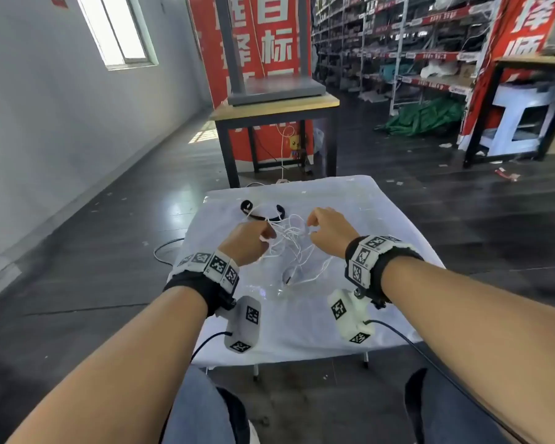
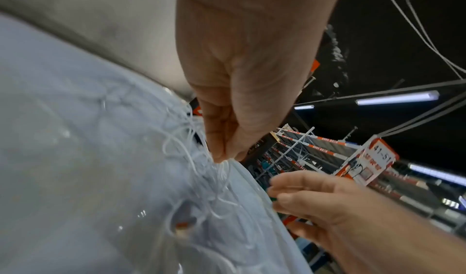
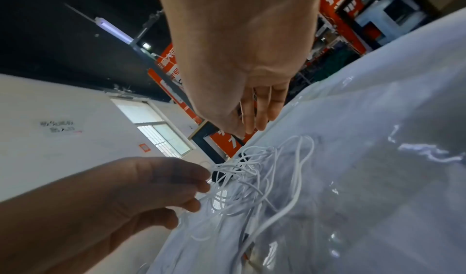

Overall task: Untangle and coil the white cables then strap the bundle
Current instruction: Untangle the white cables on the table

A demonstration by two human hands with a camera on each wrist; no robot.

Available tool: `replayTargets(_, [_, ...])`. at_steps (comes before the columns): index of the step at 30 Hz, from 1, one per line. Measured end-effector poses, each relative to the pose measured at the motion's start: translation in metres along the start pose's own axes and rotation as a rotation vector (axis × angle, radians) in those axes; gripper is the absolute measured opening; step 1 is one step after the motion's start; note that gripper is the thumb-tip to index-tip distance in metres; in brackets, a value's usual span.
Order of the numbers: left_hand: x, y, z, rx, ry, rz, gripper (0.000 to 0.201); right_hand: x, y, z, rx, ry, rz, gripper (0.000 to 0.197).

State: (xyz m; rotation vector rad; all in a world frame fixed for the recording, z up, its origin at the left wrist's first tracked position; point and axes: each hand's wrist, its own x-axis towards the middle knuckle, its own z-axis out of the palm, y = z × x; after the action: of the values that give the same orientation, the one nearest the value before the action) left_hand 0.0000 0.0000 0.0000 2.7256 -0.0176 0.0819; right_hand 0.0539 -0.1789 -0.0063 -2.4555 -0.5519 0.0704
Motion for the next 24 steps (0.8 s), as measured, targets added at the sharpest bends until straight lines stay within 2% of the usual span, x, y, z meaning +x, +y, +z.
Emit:
replayTargets(3, [0.012,0.006,0.021,-0.141,-0.115,-0.051,0.023,0.005,0.015,0.007,0.058,-0.054,0.077,0.028])
replayTargets(7, [0.037,0.012,0.055,-0.082,-0.25,-0.114,0.022,0.021,0.033,0.016,0.088,-0.105,0.103,0.033])
replayTargets(10, [0.047,0.008,0.063,-0.007,-0.227,-0.158,0.031,0.032,0.039,0.016,0.068,-0.157,0.085,0.036])
replayTargets(14, [0.058,0.004,0.06,-0.001,-0.309,-0.176,0.01,0.04,0.049,0.016,0.07,-0.237,0.05,0.037])
replayTargets(17, [0.063,-0.005,0.059,-0.145,-0.285,-0.216,0.011,0.041,0.057,0.018,0.1,-0.296,0.051,0.039])
replayTargets(20, [0.059,-0.01,0.063,-0.276,-0.24,-0.228,0.01,0.041,0.061,0.02,0.079,-0.278,0.021,0.04])
replayTargets(22, [0.056,-0.011,0.07,-0.208,-0.218,-0.215,0.009,0.043,0.061,0.02,0.082,-0.251,0.014,0.04])
replayTargets(24, [0.054,-0.01,0.074,-0.096,-0.224,-0.201,0.017,0.045,0.06,0.02,0.094,-0.251,0.005,0.039])
